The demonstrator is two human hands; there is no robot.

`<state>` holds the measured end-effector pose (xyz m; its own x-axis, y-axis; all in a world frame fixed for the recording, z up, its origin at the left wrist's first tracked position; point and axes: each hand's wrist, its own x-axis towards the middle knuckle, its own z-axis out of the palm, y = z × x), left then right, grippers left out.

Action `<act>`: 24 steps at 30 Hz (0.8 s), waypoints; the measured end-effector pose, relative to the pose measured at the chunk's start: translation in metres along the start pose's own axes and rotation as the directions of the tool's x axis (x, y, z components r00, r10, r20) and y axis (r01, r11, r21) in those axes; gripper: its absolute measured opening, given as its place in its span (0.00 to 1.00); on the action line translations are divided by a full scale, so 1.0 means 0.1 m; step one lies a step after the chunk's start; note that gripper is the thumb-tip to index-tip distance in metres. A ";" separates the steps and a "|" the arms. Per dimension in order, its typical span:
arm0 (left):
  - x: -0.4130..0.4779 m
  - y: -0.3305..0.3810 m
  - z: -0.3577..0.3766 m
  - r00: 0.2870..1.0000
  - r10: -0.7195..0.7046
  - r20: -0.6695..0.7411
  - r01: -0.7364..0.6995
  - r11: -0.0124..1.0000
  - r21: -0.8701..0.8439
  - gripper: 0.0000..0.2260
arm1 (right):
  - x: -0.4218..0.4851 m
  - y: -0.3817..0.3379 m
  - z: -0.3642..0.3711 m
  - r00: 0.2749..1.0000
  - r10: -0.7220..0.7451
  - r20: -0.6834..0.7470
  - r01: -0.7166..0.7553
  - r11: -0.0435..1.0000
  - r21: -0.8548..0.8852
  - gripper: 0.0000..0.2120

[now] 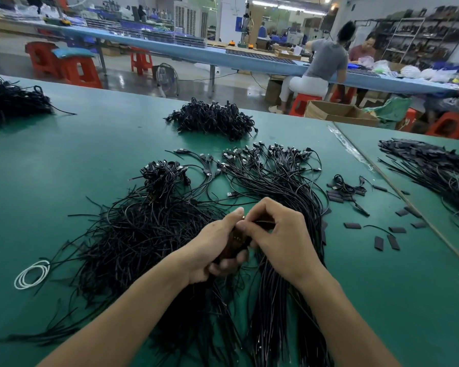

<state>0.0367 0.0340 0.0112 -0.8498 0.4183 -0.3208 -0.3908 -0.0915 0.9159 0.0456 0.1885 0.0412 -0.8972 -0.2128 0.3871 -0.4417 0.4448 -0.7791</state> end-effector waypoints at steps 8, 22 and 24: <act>0.06 0.02 -0.26 0.885 0.172 -0.432 -0.275 0.943 -0.188 0.26 | -0.02 0.37 0.06 0.940 0.331 0.081 -0.294 0.907 -0.302 0.07; 0.05 0.05 -0.21 0.768 0.222 -0.600 -0.290 0.957 -0.017 0.24 | -0.14 0.41 0.38 0.861 0.472 0.188 -0.259 0.727 -0.636 0.11; 0.05 0.05 -0.19 0.772 0.212 -0.599 -0.275 0.961 -0.015 0.25 | -0.13 0.42 0.37 0.835 0.508 0.213 -0.284 0.728 -0.624 0.10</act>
<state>0.0236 0.0183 0.0092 -0.9509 -0.2376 -0.1984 -0.1473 -0.2164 0.9651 0.0385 0.1777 -0.0151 -0.9745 -0.1370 -0.1778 -0.0628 0.9270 -0.3698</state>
